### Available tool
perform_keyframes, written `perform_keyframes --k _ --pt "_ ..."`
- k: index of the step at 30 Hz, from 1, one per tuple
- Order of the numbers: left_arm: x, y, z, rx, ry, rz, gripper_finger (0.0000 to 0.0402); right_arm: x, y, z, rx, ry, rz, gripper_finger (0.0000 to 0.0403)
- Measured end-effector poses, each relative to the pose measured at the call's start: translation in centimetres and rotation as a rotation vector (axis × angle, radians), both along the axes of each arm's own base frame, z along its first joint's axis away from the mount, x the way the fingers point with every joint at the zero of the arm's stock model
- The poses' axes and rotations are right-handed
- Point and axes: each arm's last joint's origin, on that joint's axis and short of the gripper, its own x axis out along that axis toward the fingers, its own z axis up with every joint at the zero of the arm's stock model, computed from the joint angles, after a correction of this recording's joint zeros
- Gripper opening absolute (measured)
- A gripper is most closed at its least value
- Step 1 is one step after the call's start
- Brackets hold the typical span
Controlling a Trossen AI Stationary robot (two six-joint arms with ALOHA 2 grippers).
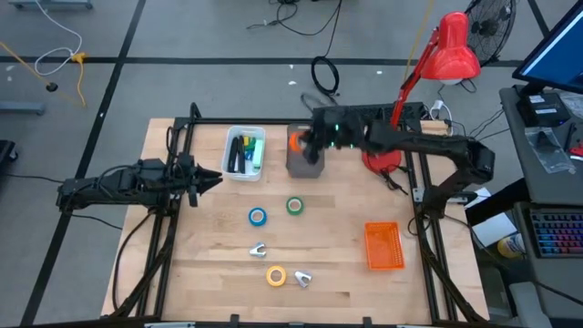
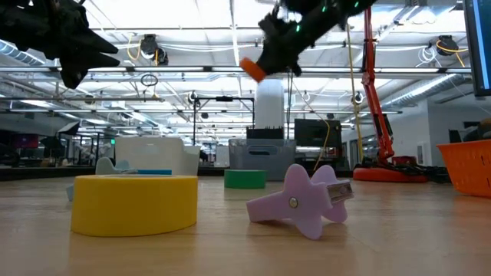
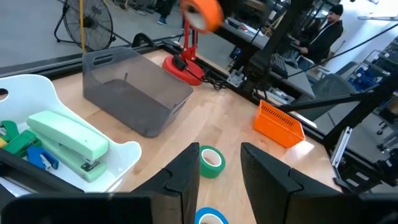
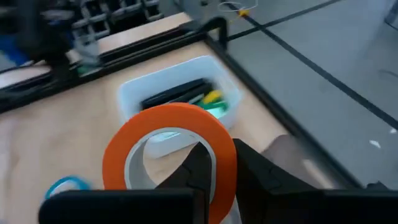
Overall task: Pick and place Stapler, Stapler remover, tape
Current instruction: Put the orange tape into the black bin
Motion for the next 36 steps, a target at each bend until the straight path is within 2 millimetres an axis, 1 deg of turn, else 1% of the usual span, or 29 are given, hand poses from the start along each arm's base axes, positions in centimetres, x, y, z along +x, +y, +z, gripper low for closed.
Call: perform_keyframes --k 2,5,7,12,15,18,20,26,36 --pt "0.0 0.0 0.0 -0.007 0.000 0.001 0.0118 0.1 -1.9 -1.2 0.028 0.023 -0.019 0.0032" --pt "0.0 0.0 0.0 -0.017 -0.002 0.004 0.0118 0.5 -3.6 -3.6 0.083 0.081 -0.001 0.0032" --pt "0.0 0.0 0.0 -0.017 -0.002 0.004 0.0118 1.0 -4.0 -4.6 0.077 0.116 0.015 0.0032" --pt "0.0 0.0 0.0 -0.026 -0.004 0.006 0.0118 2.0 -4.5 -7.7 0.067 0.337 0.080 0.0032" --pt "0.0 0.0 0.0 -0.034 -0.005 0.007 0.0118 2.8 -4.9 -8.1 0.029 0.388 0.104 0.0033" --pt "0.0 0.0 0.0 -0.042 -0.007 0.013 0.0118 3.2 -5.1 -9.4 0.033 0.457 0.132 0.0037" --pt "0.0 0.0 0.0 -0.044 -0.009 0.017 0.0118 3.2 -5.1 -10.3 0.041 0.509 0.135 0.0038" --pt "0.0 0.1 0.0 -0.042 -0.008 0.027 0.0118 3.0 -5.2 -11.8 0.024 0.615 0.157 0.0039" --pt "0.0 0.1 0.0 -0.038 -0.007 0.035 0.0118 3.1 -5.2 -11.7 0.002 0.609 0.175 0.0046"
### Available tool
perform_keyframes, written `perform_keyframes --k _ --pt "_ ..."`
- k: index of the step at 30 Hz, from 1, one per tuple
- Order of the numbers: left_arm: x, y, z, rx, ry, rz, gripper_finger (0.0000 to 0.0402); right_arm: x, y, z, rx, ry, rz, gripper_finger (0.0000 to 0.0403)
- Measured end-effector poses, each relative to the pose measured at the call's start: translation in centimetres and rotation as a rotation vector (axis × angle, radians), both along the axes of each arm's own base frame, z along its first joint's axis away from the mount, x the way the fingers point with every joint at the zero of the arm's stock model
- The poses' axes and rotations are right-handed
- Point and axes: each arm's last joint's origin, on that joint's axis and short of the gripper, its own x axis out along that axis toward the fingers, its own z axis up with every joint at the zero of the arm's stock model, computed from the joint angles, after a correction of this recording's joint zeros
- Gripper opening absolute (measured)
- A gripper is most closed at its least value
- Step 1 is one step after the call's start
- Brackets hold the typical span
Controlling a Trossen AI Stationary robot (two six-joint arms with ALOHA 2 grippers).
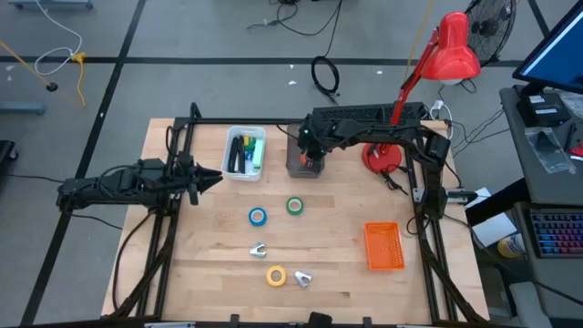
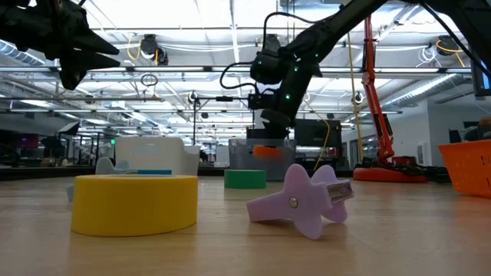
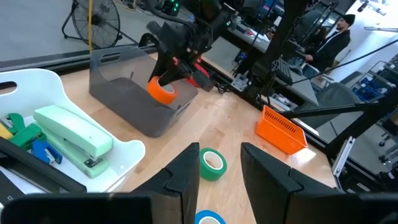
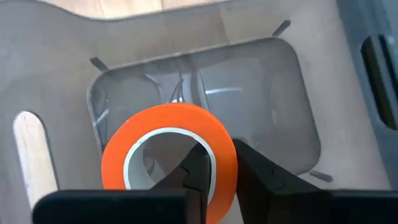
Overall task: Pick and place Stapler, Stapler remover, tape
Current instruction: Put the orange tape into the black bin, then put the green tape into the black bin
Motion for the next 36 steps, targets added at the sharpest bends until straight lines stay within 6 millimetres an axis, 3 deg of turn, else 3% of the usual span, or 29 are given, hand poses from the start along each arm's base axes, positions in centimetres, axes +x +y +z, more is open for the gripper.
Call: perform_keyframes --k 16,21,25,29,32,36 --pt "0.0 0.0 0.0 -0.002 0.000 -0.001 0.0118 -0.1 0.0 0.1 -0.039 0.019 0.024 0.0117" --pt "0.0 0.0 0.0 -0.010 -0.002 0.001 0.0118 -0.6 0.6 3.5 -0.071 -0.079 0.022 0.0120" --pt "0.0 0.0 0.0 -0.005 -0.001 0.000 0.0118 -1.2 3.2 7.7 0.012 -0.249 0.114 0.0120" --pt "0.0 0.0 0.0 -0.002 0.000 -0.001 0.0118 -1.2 7.7 10.8 0.083 -0.379 0.313 0.0121" --pt "0.0 0.0 0.0 -0.002 0.000 0.000 0.0118 -0.6 11.2 11.1 0.067 -0.377 0.442 0.0121" --pt "0.0 0.0 0.0 -0.002 0.001 0.000 0.0118 0.5 15.0 9.9 0.031 -0.325 0.564 0.0121"
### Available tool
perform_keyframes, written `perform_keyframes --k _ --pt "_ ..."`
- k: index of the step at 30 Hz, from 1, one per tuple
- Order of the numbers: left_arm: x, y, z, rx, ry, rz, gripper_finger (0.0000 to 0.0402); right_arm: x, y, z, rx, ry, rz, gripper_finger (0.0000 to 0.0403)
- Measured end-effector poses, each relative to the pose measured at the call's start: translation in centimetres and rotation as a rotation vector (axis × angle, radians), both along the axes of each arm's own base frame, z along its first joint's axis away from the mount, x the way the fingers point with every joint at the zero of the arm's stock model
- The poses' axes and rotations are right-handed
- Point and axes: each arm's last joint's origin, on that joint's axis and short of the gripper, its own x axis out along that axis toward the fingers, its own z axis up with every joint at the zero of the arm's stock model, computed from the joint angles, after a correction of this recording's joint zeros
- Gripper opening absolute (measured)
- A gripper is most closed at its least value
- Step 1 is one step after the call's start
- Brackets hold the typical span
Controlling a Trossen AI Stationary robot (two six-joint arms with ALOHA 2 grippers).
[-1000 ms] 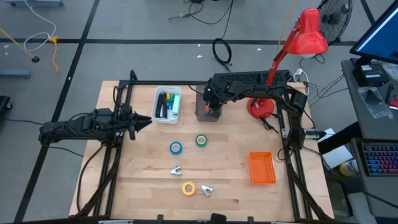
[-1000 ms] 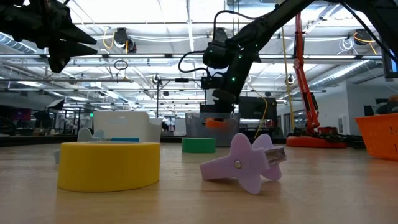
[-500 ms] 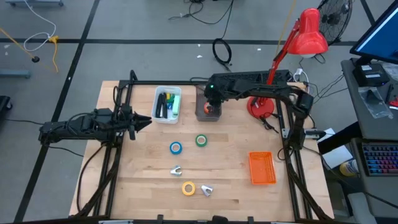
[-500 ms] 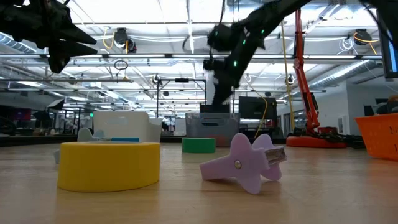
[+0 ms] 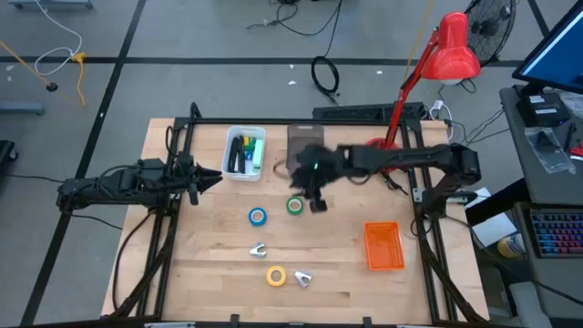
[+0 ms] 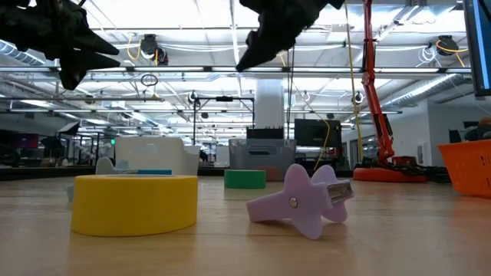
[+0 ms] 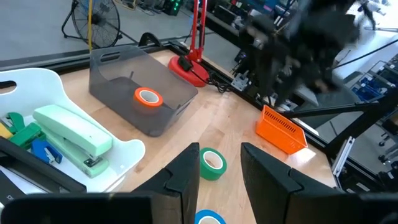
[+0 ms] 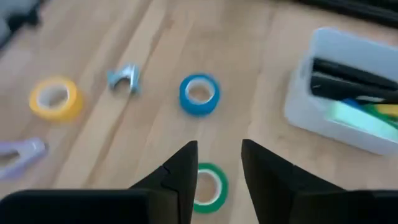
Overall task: Pick and place Stapler, Stapler remover, tape
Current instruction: Put the green tape into the black bin
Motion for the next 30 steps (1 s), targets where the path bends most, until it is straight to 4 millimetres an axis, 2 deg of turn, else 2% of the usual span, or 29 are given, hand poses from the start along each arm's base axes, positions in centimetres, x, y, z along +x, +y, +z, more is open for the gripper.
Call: perform_keyframes --k 5,13,22,30 --pt "0.0 0.0 0.0 0.000 0.000 -0.002 0.0118 1.3 2.2 -3.1 -0.048 0.105 0.049 0.0121" --pt "0.0 0.0 0.0 0.009 0.003 -0.006 0.0118 2.8 2.7 -8.2 -0.047 0.260 0.070 0.0140" --pt "0.0 0.0 0.0 0.008 0.002 -0.012 0.0118 3.7 2.7 -11.4 -0.062 0.329 0.089 0.0195" --pt "0.0 0.0 0.0 0.010 0.003 -0.012 0.0118 3.9 2.5 -13.2 -0.115 0.384 0.081 0.0191"
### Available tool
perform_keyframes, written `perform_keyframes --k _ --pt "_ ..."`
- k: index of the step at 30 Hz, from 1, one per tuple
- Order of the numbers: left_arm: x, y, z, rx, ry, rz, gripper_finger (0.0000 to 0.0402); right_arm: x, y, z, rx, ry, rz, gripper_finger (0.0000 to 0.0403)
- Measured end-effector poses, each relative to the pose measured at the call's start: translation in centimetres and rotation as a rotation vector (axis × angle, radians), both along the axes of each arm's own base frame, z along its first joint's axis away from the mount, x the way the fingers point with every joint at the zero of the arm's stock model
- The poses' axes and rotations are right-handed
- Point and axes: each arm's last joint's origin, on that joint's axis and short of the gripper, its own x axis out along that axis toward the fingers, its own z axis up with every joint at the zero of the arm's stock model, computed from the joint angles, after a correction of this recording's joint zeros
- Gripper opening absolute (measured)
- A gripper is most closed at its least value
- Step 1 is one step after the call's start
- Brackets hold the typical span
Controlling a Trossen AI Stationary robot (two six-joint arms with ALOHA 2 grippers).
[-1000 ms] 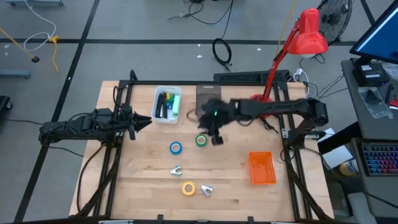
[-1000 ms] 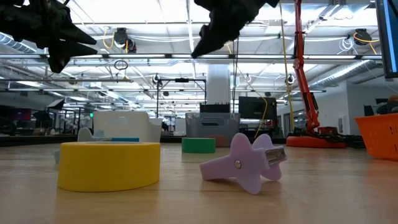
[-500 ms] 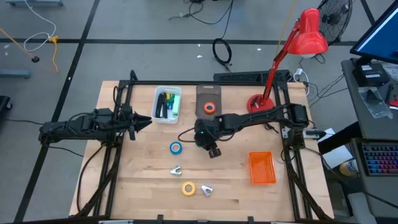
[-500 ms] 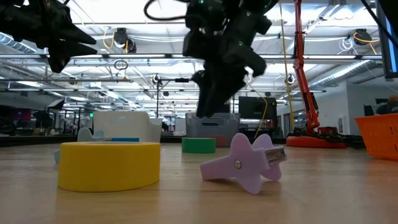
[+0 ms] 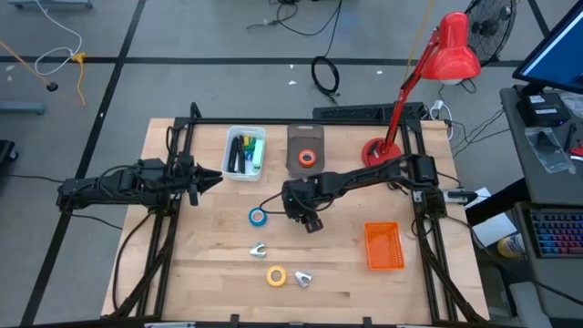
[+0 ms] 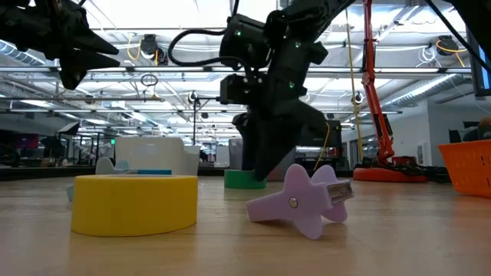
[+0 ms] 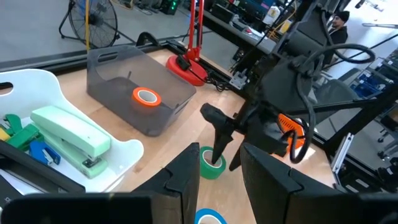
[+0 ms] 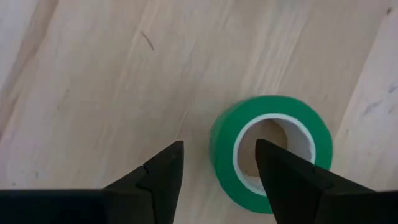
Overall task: Pick and place Stapler, Stapler remover, tape
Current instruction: Put the green tape into the black bin
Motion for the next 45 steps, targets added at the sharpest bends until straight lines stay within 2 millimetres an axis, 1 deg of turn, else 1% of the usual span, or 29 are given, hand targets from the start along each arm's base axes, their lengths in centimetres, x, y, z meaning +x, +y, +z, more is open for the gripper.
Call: perform_keyframes --k 5,8,11,18,19,22,24,26,29,32,35,38,41,43,45 --pt "0.0 0.0 0.0 0.006 0.001 0.000 0.0118 0.3 0.0 -1.1 0.003 0.018 0.003 0.0182" --pt "0.0 0.0 0.0 0.008 0.003 0.000 0.0118 0.2 0.2 -1.0 -0.003 0.023 0.005 0.0169" --pt "0.0 0.0 0.0 0.009 0.002 0.000 0.0118 0.2 0.4 -1.1 -0.006 0.022 0.010 0.0141" --pt "0.0 0.0 0.0 0.017 0.004 0.004 0.0118 0.2 0.4 -1.0 -0.002 0.018 0.011 0.0042" --pt "0.0 0.0 0.0 0.017 0.004 0.004 0.0118 0.2 0.4 -1.0 -0.002 0.018 0.011 0.0035" --pt "0.0 0.0 0.0 0.017 0.004 0.004 0.0118 0.1 0.4 -0.4 0.001 0.009 0.011 0.0035" --pt "0.0 0.0 0.0 0.017 0.004 0.005 0.0118 -0.1 0.4 0.9 0.005 -0.024 0.012 0.0035" --pt "0.0 0.0 0.0 0.017 0.004 0.005 0.0118 -0.3 0.4 2.7 0.006 -0.081 0.011 0.0035" --pt "0.0 0.0 0.0 0.017 0.004 0.006 0.0118 -1.1 0.4 6.0 0.010 -0.176 0.000 0.0035" --pt "0.0 0.0 0.0 0.017 0.004 0.006 0.0118 -2.0 -0.4 9.9 0.009 -0.317 -0.048 0.0035" --pt "0.0 0.0 0.0 0.024 0.006 0.004 0.0118 -2.8 -1.8 13.6 -0.093 -0.497 -0.152 0.0035" --pt "0.0 0.0 0.0 0.032 0.007 0.003 0.0118 -3.6 -3.5 16.6 -0.229 -0.656 -0.263 0.0035" --pt "0.0 0.0 0.0 0.032 0.006 0.004 0.0118 -4.0 -5.6 18.4 -0.309 -0.768 -0.346 0.0035" --pt "0.0 0.0 0.0 0.032 0.006 0.004 0.0118 -4.3 -7.3 18.8 -0.324 -0.793 -0.392 0.0035" --pt "0.0 0.0 0.0 0.031 0.005 0.004 0.0118 -4.6 -9.0 18.6 -0.311 -0.784 -0.439 0.0035"
